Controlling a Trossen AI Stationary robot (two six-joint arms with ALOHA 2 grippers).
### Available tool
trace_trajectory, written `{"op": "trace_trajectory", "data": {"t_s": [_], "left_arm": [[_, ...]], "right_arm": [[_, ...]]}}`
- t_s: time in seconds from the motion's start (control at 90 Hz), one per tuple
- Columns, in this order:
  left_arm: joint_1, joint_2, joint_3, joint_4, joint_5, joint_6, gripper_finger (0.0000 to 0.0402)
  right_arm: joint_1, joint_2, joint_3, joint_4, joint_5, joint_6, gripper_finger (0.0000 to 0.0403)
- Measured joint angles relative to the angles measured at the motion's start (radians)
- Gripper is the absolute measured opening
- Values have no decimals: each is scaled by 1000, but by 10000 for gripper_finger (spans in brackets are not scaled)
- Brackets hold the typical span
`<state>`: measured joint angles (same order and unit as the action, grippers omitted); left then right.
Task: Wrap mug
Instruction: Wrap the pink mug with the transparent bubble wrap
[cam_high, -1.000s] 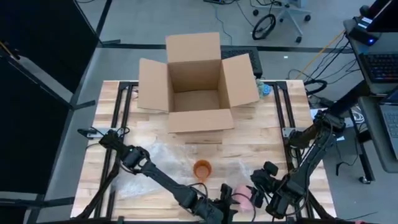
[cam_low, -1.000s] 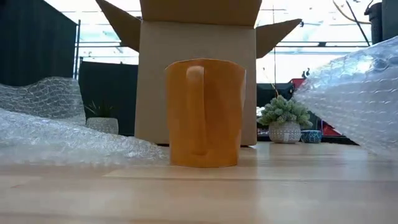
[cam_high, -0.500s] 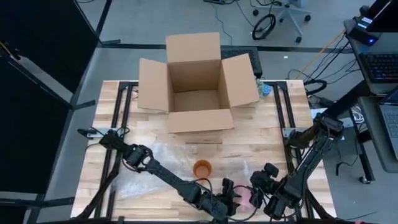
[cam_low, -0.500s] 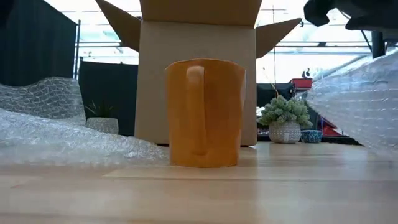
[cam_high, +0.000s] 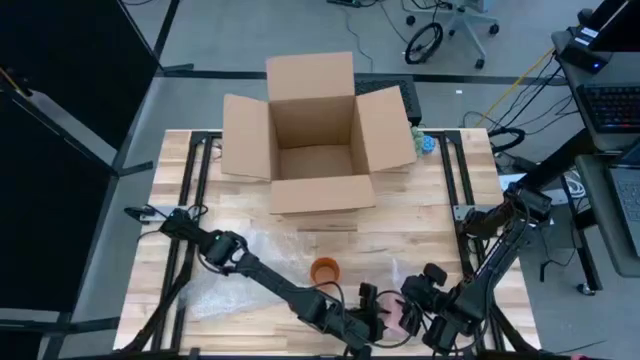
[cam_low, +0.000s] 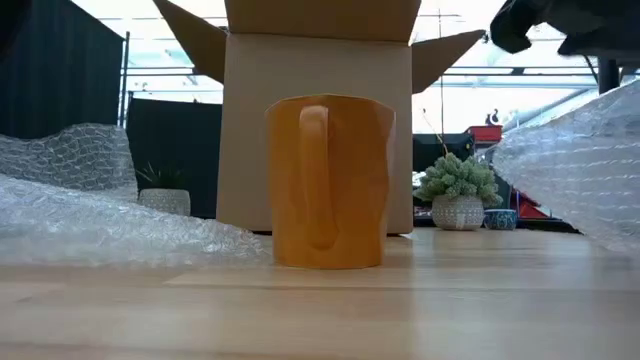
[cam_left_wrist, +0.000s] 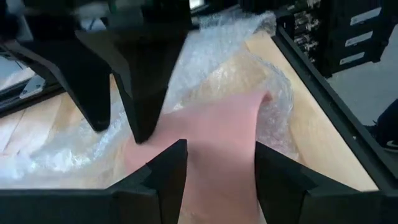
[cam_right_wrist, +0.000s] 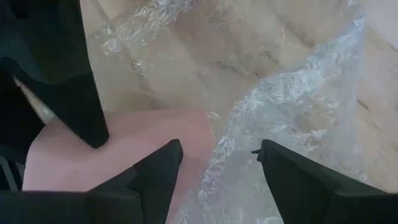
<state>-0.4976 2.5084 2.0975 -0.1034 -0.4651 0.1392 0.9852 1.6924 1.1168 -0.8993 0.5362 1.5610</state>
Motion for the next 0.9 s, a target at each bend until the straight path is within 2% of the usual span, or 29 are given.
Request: {"op": "trace_trajectory", "data": {"t_s": [0.167, 0.256, 0.389, 0.633, 0.778, 0.9], "left_arm": [[7, -1, 51, 11, -39, 79, 154], [28, -4, 59, 10, -52, 81, 154], [60, -3, 61, -36, -62, 77, 154], [73, -3, 64, -68, -50, 77, 154], [66, -13, 62, -77, -56, 77, 154], [55, -39, 62, -71, -69, 77, 154]], "right_arm": [[-5, 4, -2, 12, -3, 2, 215], [-8, 11, -5, 43, -31, -3, 215], [-15, 6, -2, 60, -14, -30, 215], [-30, 1, -2, -75, 4, -32, 215], [-28, -67, -2, -115, -28, -33, 215], [-15, -166, -1, -110, -100, -25, 215]]}}
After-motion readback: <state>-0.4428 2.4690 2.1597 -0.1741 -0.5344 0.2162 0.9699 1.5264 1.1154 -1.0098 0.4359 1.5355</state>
